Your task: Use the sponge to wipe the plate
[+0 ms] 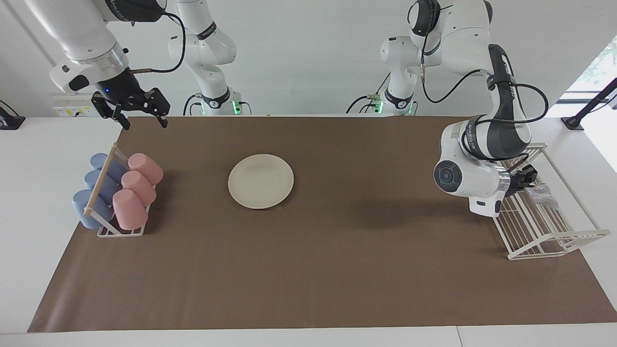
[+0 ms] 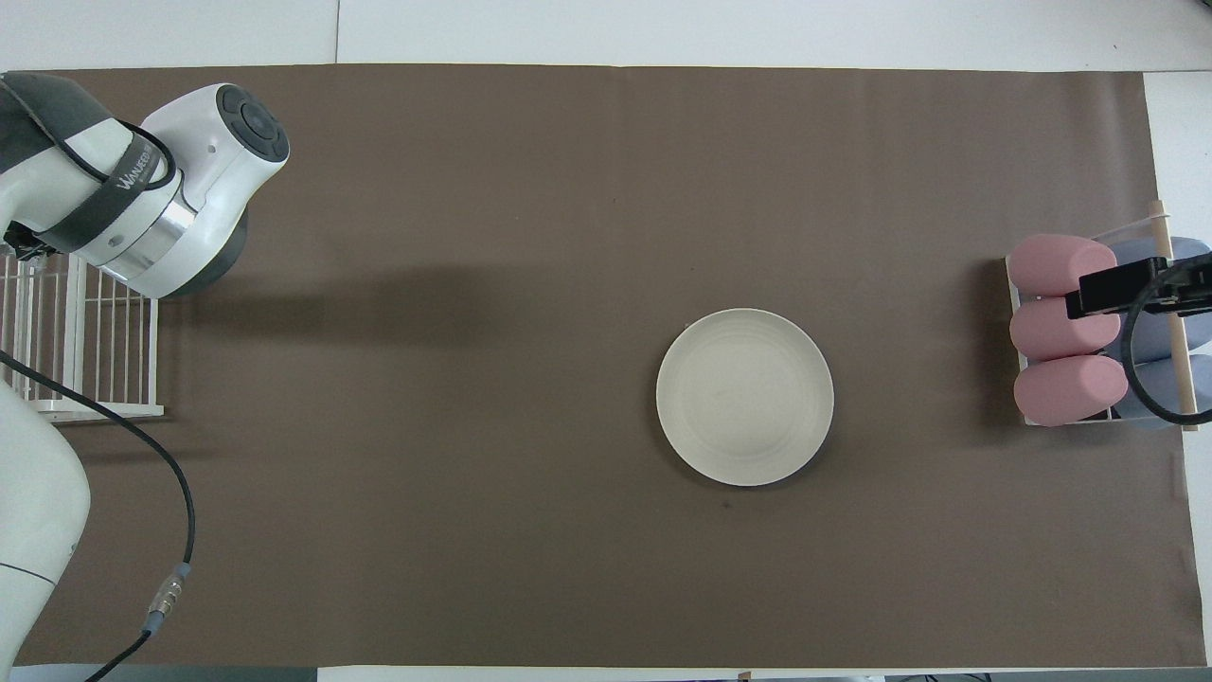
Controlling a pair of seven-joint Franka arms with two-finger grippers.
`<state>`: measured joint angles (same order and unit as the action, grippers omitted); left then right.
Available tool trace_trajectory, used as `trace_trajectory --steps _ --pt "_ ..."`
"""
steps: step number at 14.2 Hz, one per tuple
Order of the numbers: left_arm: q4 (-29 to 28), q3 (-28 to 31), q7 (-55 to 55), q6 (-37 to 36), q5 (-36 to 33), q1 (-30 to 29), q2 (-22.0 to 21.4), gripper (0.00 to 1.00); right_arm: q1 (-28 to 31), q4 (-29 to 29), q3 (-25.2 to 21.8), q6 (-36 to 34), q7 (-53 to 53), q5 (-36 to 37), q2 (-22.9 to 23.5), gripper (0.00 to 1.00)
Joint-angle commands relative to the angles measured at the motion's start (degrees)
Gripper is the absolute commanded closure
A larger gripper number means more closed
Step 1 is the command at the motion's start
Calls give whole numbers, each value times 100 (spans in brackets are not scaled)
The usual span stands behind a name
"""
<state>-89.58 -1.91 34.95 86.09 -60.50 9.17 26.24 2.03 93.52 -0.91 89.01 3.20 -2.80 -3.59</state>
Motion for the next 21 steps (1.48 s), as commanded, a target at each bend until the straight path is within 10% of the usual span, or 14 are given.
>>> trace_trajectory --steps 1,9,11,12,21 --pt "2 15 283 -58 -6 41 21 100 87 96 38 21 172 87 -54 0" --pt "-95 6 451 224 29 -12 4 100 87 96 38 -24 128 86 -62 0" --pt "-95 6 460 259 29 -3 -5 26 79 96 38 -24 119 87 -62 0" --pt "-104 6 468 276 29 -12 -5 13 79 96 38 -24 119 87 -62 0" --pt "-95 6 477 303 29 -12 -5 0 70 96 38 -32 110 86 -71 0"
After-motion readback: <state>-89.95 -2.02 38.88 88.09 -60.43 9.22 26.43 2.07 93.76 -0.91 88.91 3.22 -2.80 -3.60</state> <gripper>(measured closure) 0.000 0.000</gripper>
